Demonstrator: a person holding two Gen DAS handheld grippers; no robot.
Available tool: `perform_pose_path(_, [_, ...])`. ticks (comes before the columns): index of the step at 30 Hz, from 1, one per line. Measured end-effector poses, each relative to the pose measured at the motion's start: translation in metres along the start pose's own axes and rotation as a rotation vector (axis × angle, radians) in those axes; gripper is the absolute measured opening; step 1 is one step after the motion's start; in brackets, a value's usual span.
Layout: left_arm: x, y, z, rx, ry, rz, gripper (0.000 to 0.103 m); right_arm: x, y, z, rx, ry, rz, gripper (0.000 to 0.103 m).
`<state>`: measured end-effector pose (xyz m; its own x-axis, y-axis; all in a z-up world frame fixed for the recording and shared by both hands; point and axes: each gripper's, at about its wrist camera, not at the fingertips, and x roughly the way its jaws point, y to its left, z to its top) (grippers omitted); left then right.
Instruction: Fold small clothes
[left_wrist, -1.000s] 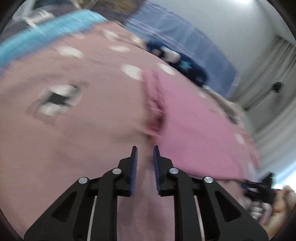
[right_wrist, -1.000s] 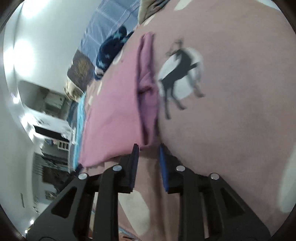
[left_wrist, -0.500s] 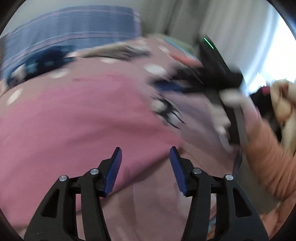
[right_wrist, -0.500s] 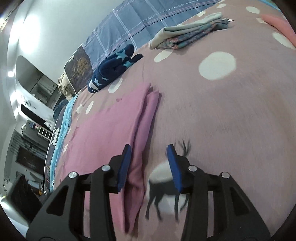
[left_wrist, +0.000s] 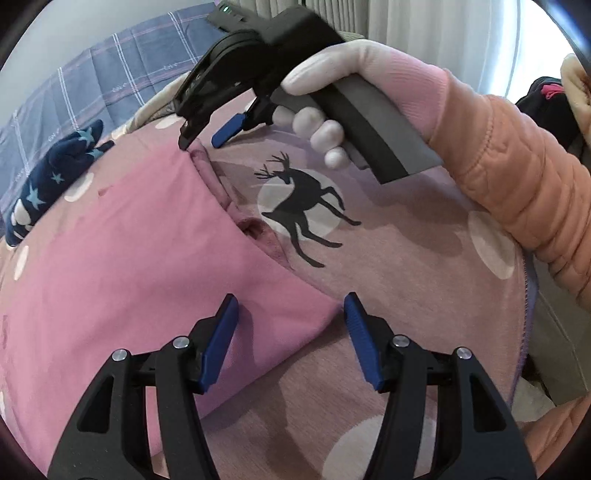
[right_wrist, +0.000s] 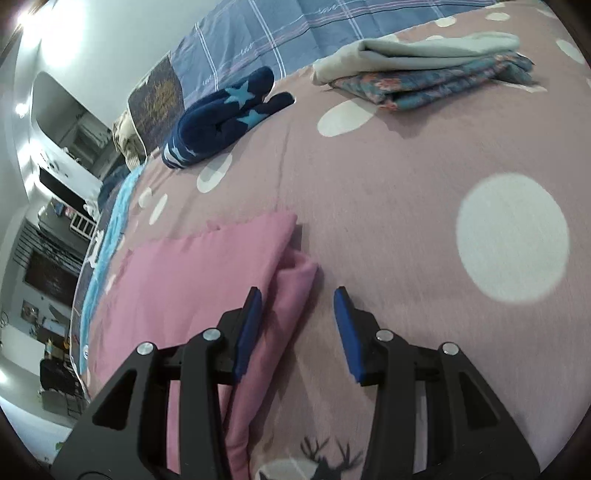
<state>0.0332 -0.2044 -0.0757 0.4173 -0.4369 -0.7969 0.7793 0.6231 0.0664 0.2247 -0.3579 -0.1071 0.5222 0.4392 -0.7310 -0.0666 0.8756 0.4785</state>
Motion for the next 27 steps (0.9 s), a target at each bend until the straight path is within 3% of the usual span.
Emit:
perform_pose_path(1, [0.000, 0.000, -0.001, 0.004, 0.000, 0.006, 0.057, 0.004, 0.001, 0.002, 0.001, 0.010, 0.019, 0.042])
perform_pose_path(2, [0.002, 0.000, -0.001, 0.013, 0.002, 0.018, 0.052, 0.007, 0.001, 0.004, 0.004, 0.013, 0.029, 0.028])
perform_pose_path(3, [0.003, -0.001, -0.001, 0.020, 0.003, 0.017, 0.037, 0.010, 0.002, 0.007, 0.008, 0.013, 0.058, 0.011])
perform_pose_path(4, [0.002, 0.001, -0.001, 0.018, -0.001, -0.004, 0.019, 0.009, 0.003, 0.007, 0.010, -0.005, 0.074, 0.006])
perform_pose_path(5, [0.001, 0.002, -0.001, 0.002, -0.007, -0.034, 0.010, 0.001, 0.005, 0.007, -0.003, -0.057, 0.093, 0.006])
perform_pose_path(6, [-0.002, 0.009, 0.001, -0.043, -0.016, -0.083, 0.006, -0.006, 0.010, 0.007, -0.031, -0.107, 0.118, 0.006])
perform_pose_path(8, [-0.008, 0.023, 0.003, -0.098, -0.031, -0.174, 0.006, -0.017, 0.021, 0.005, -0.110, -0.179, 0.116, 0.006])
perform_pose_path(13, [-0.001, 0.034, -0.004, -0.163, -0.016, -0.320, 0.006, 0.013, 0.002, 0.000, -0.080, -0.125, 0.046, 0.006])
perform_pose_path(16, [0.005, 0.025, -0.007, -0.138, -0.005, -0.306, 0.006, 0.020, -0.012, 0.001, -0.032, -0.111, 0.092, 0.006])
perform_pose_path(21, [0.007, 0.028, -0.004, -0.135, 0.001, -0.330, 0.008, 0.020, -0.011, -0.001, -0.045, -0.130, 0.086, 0.007])
perform_pose_path(27, [-0.008, 0.023, -0.008, -0.149, -0.014, -0.362, 0.029, 0.016, -0.021, 0.000, -0.003, -0.125, 0.133, 0.009])
